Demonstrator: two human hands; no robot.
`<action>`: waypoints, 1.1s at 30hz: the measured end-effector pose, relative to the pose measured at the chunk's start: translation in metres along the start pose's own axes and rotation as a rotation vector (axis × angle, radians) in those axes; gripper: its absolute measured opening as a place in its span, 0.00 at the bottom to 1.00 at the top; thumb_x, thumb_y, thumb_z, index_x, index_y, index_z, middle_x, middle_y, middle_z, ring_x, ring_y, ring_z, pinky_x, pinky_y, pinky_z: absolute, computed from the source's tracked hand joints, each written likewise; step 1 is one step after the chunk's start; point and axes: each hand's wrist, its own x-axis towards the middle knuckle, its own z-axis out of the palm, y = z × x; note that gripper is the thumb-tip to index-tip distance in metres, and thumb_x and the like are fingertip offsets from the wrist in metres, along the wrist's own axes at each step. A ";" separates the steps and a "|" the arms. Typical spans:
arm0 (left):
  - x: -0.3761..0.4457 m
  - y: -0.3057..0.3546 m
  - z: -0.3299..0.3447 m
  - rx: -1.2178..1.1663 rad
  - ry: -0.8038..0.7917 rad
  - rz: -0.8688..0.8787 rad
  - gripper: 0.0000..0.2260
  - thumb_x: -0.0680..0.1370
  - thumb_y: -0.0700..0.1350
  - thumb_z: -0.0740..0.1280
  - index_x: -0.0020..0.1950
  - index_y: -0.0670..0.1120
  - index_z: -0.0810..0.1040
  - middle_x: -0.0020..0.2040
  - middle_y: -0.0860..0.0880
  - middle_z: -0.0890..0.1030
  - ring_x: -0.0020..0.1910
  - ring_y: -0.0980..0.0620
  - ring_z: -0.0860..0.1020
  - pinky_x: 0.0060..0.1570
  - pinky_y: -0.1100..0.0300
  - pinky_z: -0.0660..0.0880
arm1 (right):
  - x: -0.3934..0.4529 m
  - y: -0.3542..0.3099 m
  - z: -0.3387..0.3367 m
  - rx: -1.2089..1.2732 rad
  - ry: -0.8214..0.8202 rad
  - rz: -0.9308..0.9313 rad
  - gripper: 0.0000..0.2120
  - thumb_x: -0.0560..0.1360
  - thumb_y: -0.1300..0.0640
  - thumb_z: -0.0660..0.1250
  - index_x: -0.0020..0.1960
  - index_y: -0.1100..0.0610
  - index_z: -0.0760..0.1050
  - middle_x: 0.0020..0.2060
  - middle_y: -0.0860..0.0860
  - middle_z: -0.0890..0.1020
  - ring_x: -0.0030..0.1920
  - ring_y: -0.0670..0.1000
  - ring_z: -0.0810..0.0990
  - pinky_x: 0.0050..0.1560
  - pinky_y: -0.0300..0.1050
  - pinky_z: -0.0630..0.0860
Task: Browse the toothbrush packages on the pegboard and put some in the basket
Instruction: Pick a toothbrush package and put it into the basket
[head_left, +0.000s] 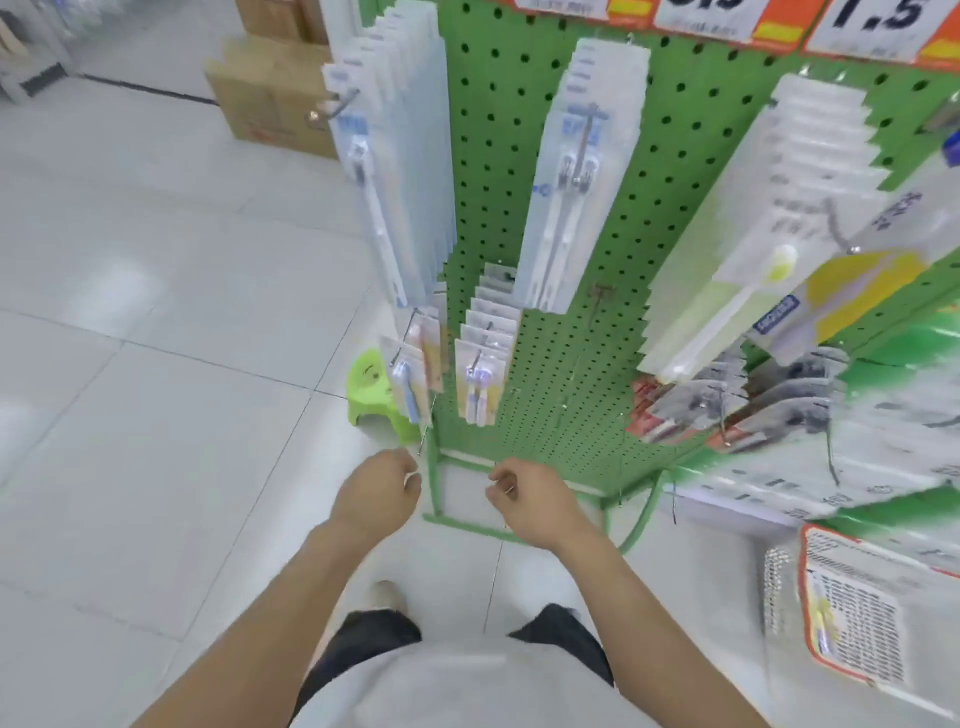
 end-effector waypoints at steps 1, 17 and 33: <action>0.009 -0.010 -0.014 -0.021 0.016 0.021 0.11 0.81 0.47 0.63 0.62 0.46 0.78 0.59 0.48 0.82 0.56 0.46 0.80 0.56 0.54 0.76 | 0.003 -0.013 0.004 0.032 0.053 0.006 0.12 0.81 0.53 0.65 0.62 0.55 0.78 0.48 0.47 0.83 0.49 0.50 0.81 0.54 0.49 0.79; 0.105 -0.012 -0.127 -0.593 0.133 0.292 0.16 0.82 0.37 0.59 0.69 0.47 0.75 0.61 0.55 0.78 0.58 0.50 0.79 0.57 0.60 0.74 | 0.049 -0.154 0.027 0.367 0.710 -0.087 0.15 0.81 0.55 0.65 0.68 0.48 0.76 0.56 0.40 0.82 0.37 0.42 0.80 0.48 0.41 0.78; 0.140 0.007 -0.143 -0.452 0.122 0.381 0.03 0.78 0.40 0.72 0.49 0.41 0.81 0.39 0.48 0.80 0.41 0.48 0.78 0.45 0.60 0.73 | 0.075 -0.168 0.030 0.215 0.797 0.027 0.08 0.82 0.56 0.65 0.60 0.55 0.75 0.55 0.50 0.82 0.47 0.54 0.82 0.51 0.53 0.77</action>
